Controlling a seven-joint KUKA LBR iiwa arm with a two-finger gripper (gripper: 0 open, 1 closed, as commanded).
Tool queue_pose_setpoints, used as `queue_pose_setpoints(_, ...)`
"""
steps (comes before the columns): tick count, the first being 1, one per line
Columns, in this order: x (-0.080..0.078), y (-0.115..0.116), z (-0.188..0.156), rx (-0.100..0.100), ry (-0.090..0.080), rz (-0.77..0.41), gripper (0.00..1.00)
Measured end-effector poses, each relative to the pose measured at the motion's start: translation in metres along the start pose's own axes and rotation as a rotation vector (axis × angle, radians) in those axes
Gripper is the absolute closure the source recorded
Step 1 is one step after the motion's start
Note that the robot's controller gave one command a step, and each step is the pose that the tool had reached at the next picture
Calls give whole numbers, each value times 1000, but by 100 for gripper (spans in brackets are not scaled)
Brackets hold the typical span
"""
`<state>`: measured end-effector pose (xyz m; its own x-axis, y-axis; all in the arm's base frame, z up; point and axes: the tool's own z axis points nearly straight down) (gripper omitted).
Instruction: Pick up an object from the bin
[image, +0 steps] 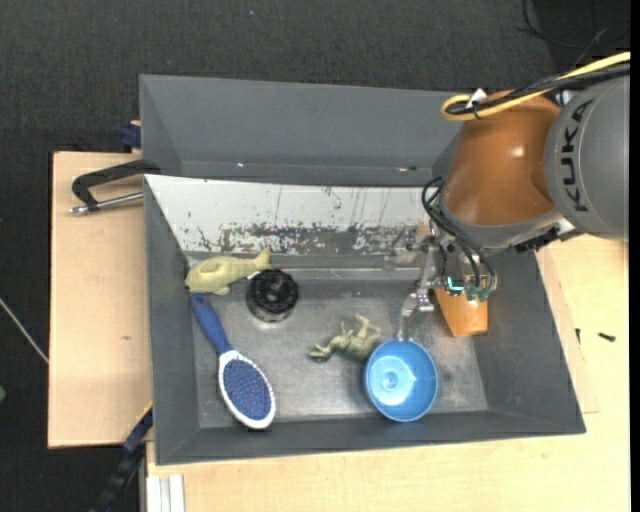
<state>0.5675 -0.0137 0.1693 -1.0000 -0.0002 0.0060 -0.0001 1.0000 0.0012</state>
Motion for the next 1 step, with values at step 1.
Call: queue_pose_setpoints(1,-18,34,77,3,-4,-351,0)
